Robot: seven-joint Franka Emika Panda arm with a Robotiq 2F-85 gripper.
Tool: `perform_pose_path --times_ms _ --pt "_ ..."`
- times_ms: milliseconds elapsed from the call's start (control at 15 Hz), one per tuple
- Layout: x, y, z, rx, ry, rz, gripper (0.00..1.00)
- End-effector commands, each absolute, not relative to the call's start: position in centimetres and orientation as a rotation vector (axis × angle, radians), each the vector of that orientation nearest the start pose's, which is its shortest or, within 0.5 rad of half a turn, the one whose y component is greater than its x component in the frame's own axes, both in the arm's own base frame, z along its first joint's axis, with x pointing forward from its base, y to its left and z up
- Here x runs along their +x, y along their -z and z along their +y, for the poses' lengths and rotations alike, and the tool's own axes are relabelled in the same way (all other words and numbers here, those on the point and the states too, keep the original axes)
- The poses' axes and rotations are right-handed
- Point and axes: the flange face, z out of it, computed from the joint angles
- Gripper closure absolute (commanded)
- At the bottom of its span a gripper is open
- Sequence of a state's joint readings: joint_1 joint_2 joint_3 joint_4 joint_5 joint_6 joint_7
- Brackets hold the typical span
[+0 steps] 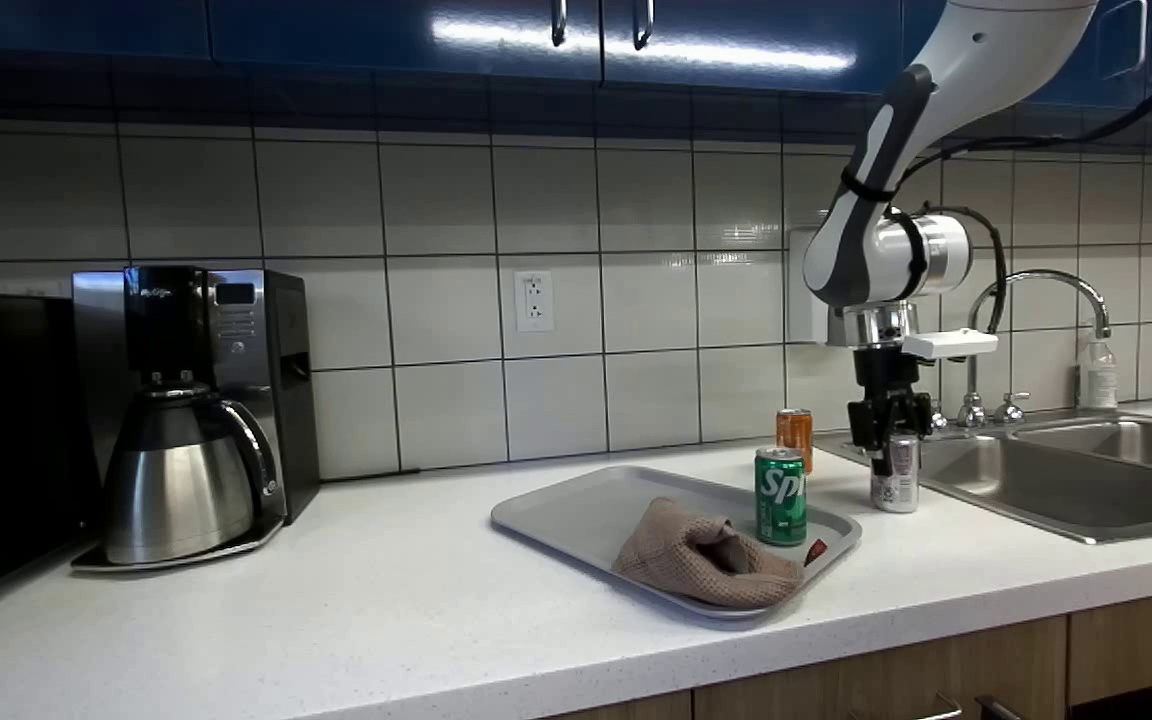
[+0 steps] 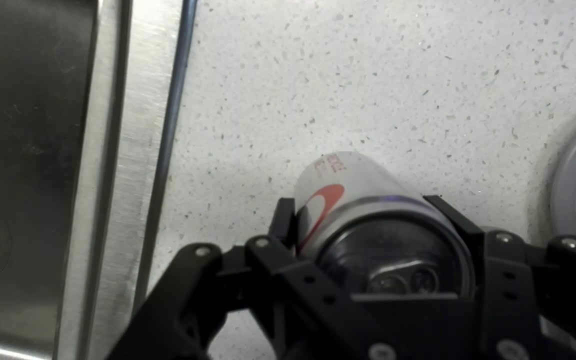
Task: Put the grey can and the orange can on the tray
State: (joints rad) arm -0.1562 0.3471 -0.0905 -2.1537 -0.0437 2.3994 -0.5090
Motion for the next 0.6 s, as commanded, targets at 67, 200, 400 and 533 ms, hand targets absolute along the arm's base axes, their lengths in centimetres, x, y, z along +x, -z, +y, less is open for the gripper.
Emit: perform_pose_path --times_ms 67,200,400,533 --pt "53.4 -25.3 -13.0 -3.148 -0.133 -0.519 0.59" --pt "53.5 -26.3 -12.5 -3.154 -0.108 -0.539 0.59" --pt "54.1 -27.5 -11.2 -3.159 -0.07 -0.57 0.59" --pt "54.3 -27.9 -10.2 -3.157 -0.046 -0.596 0.59"
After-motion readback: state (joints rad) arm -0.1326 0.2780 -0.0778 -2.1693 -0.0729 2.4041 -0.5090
